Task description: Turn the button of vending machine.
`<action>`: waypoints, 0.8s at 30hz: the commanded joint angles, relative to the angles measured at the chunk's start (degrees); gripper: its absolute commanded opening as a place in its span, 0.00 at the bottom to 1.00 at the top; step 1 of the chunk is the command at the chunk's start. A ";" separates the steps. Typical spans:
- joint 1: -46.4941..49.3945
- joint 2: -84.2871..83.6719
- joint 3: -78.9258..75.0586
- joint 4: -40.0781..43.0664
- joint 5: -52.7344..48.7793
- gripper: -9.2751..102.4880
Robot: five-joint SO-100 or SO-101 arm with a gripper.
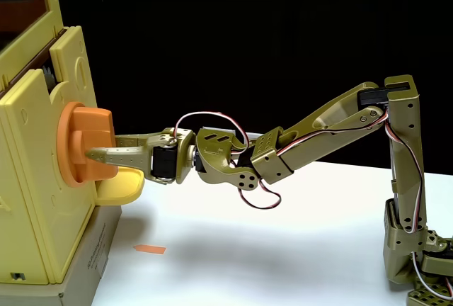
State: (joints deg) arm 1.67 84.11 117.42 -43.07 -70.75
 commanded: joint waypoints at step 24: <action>-1.14 0.62 0.70 -4.92 -1.67 0.07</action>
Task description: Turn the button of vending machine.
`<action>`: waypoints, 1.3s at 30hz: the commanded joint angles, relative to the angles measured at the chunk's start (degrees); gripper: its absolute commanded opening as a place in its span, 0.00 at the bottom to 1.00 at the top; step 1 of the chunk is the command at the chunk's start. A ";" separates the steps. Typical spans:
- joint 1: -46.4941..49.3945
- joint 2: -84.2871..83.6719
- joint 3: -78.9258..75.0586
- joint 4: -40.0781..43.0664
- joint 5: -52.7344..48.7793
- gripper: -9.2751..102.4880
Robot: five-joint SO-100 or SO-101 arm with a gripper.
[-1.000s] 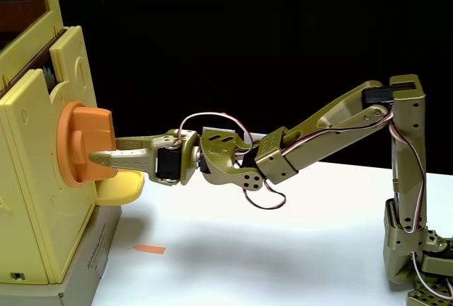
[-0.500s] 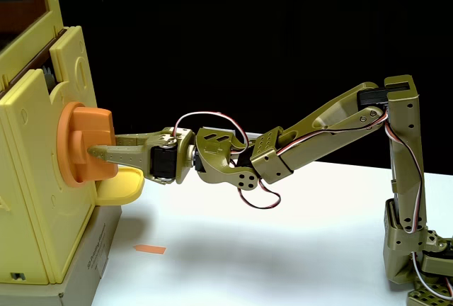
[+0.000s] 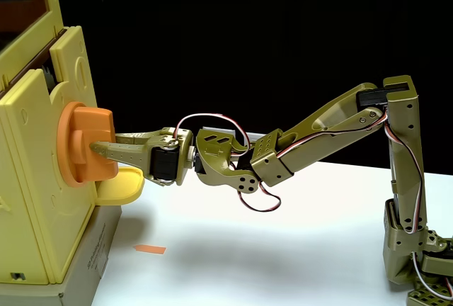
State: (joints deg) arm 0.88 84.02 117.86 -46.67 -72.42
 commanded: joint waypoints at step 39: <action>-2.64 8.26 4.04 4.57 162.42 0.09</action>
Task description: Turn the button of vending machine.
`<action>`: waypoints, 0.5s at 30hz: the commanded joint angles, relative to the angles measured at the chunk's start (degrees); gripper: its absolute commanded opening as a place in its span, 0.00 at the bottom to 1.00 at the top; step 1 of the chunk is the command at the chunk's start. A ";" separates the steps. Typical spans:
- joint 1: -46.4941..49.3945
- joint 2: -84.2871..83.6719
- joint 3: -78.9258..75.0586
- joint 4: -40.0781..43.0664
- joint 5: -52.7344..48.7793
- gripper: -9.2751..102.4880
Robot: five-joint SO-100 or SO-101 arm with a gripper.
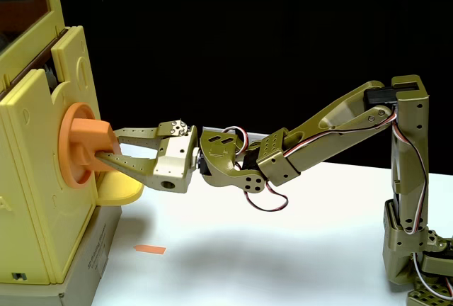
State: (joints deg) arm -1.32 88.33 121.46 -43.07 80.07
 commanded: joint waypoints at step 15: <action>-0.79 4.66 1.14 0.88 19.07 0.09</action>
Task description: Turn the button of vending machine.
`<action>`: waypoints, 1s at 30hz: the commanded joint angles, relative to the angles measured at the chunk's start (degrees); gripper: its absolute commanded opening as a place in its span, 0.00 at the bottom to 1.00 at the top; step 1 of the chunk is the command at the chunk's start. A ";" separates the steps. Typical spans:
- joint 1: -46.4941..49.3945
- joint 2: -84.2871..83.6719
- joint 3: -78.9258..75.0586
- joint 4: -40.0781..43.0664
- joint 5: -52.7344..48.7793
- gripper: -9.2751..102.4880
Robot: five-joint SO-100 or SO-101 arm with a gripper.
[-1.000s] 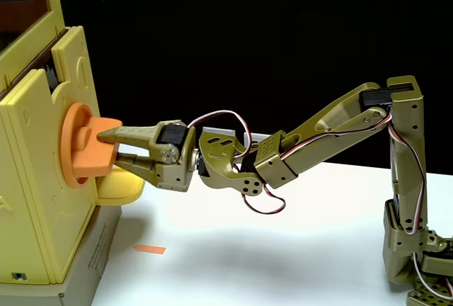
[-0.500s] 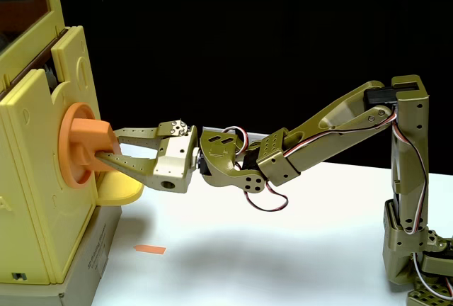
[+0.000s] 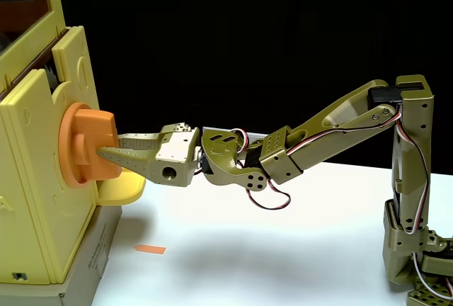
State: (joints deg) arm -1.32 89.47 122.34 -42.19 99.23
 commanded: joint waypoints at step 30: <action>-4.92 38.67 34.89 6.59 -76.99 0.33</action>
State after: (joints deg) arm -5.45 121.90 153.98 -36.30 47.29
